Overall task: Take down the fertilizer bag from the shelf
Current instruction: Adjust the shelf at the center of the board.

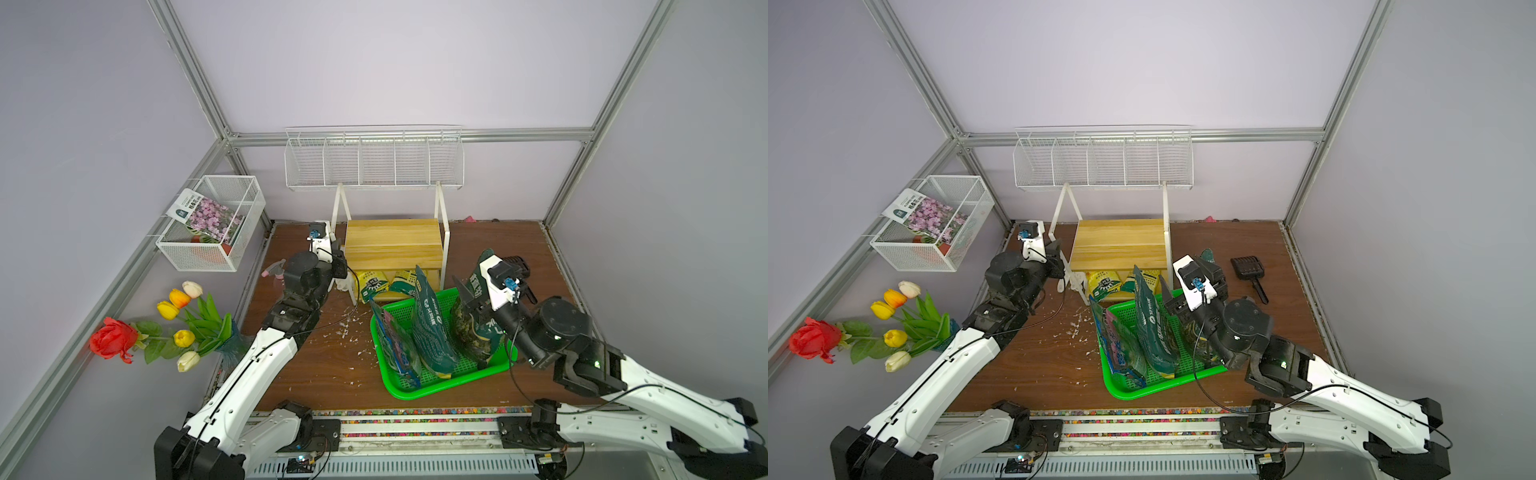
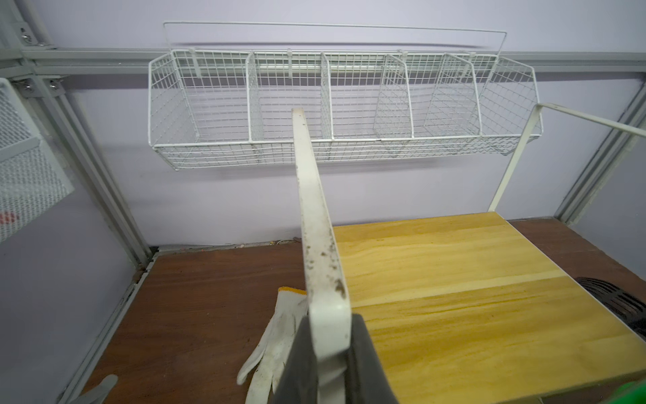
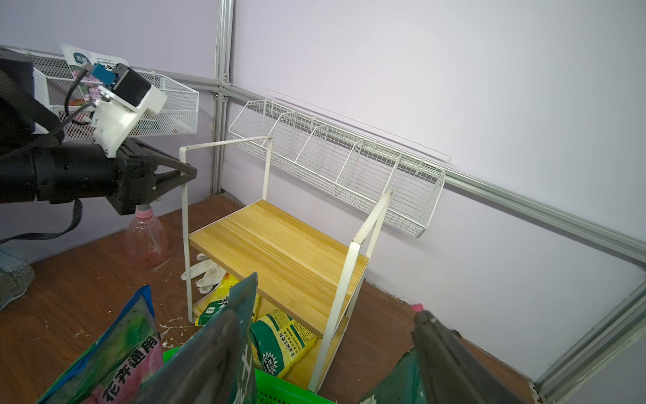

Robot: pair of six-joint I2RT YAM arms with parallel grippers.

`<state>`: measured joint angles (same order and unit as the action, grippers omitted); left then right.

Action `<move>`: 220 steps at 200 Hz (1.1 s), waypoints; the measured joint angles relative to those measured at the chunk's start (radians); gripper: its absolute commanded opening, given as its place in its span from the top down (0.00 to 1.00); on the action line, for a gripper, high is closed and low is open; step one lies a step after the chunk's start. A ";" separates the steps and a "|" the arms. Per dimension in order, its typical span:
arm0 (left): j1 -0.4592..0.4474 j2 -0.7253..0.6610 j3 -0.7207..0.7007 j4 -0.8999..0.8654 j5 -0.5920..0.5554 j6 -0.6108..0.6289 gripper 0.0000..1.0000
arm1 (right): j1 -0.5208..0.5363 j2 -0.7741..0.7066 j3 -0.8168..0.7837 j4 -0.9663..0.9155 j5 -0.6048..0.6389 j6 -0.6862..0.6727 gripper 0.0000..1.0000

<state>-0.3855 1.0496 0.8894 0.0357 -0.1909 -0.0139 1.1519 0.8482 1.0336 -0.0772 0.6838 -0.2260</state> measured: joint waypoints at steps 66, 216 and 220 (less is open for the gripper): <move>0.044 -0.049 -0.029 -0.014 -0.079 0.013 0.93 | 0.000 -0.001 0.000 0.000 0.000 0.000 0.18; 0.190 -0.035 0.005 -0.093 -0.080 -0.006 0.12 | 0.000 -0.008 0.000 -0.001 0.000 0.001 0.18; 0.192 -0.042 0.005 -0.107 -0.073 -0.019 0.10 | 0.000 -0.008 0.000 -0.001 0.000 0.001 0.18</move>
<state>-0.1932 1.0080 0.8944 -0.0711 -0.2642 -0.0334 1.1519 0.8402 1.0336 -0.0780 0.6838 -0.2253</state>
